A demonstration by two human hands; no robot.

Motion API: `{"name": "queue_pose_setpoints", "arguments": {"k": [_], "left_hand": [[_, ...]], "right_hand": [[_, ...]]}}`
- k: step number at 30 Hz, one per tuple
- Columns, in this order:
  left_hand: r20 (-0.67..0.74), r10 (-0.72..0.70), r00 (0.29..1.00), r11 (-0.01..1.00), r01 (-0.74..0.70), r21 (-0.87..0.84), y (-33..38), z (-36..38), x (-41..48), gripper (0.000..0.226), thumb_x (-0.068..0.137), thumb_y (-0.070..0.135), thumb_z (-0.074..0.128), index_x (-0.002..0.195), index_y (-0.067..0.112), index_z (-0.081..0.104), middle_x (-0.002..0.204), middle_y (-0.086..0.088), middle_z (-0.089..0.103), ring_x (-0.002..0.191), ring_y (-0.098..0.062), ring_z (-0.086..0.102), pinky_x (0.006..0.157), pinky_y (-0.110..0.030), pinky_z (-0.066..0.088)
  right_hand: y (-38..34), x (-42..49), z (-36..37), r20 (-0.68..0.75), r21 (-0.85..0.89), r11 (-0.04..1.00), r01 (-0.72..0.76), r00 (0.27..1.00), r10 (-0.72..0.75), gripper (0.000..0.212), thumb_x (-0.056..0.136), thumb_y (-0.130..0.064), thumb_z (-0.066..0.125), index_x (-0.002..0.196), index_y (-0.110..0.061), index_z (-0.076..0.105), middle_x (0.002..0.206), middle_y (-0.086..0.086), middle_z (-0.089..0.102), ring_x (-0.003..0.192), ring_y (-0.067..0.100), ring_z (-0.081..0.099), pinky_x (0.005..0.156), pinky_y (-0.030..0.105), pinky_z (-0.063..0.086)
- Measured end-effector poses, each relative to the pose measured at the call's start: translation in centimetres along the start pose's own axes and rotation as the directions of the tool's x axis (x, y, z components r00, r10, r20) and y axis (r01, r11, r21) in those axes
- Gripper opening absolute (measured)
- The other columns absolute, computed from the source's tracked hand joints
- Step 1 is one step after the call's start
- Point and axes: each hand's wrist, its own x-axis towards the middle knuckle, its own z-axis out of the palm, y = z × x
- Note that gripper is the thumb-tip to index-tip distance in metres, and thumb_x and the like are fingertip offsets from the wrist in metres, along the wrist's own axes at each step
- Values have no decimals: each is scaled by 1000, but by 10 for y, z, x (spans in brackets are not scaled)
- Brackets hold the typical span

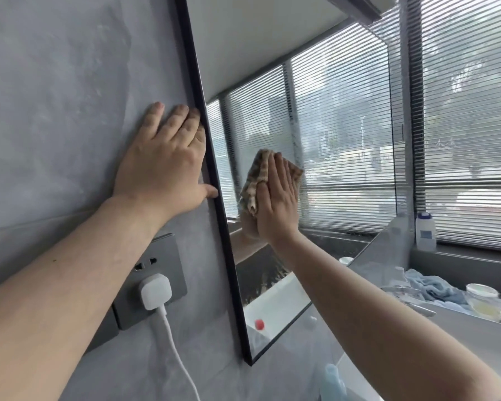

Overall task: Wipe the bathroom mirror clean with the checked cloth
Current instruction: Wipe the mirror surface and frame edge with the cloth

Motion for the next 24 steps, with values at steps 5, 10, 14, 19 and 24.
{"name": "queue_pose_setpoints", "arguments": {"k": [5,10,14,19,24], "left_hand": [[-17,1,1000,1000,-1,-1,1,-1,-2,111,68,73,66,144,-4,43,155,-19,39,147,-33,30,123,-52,10],[-26,7,1000,1000,-7,1,2,-2,-3,109,68,73,64,143,-4,45,154,-19,41,147,-33,32,123,-52,11],[-43,12,999,1000,-13,-24,2,-1,-4,107,68,70,67,142,-4,47,152,-19,43,145,-33,34,123,-51,12],[-93,13,996,998,-20,-68,1,3,-4,103,65,63,75,137,-7,50,148,-22,48,141,-36,40,121,-51,13],[-55,26,998,998,-29,-49,0,2,-4,104,67,68,72,140,-4,49,151,-19,45,144,-34,36,123,-50,11]], "right_hand": [[19,-14,-4,35,30,992,-120,992,119,66,95,-49,14,157,-27,12,166,-6,11,152,3,0,124,41,1],[6,-64,-6,146,3,986,164,976,-163,63,99,-42,25,157,-23,9,165,-3,5,153,9,-3,125,37,-4],[1,-69,-4,114,-32,936,350,932,-345,58,104,-44,21,155,-18,14,163,3,14,154,16,4,124,34,-1],[-37,7,-9,135,-47,947,318,941,-309,59,101,-41,24,155,-24,9,163,-3,7,151,7,-3,123,29,-5],[-19,19,-7,98,5,999,49,994,-49,64,98,-45,15,159,-24,10,167,-2,8,152,7,-2,124,33,-6]]}}
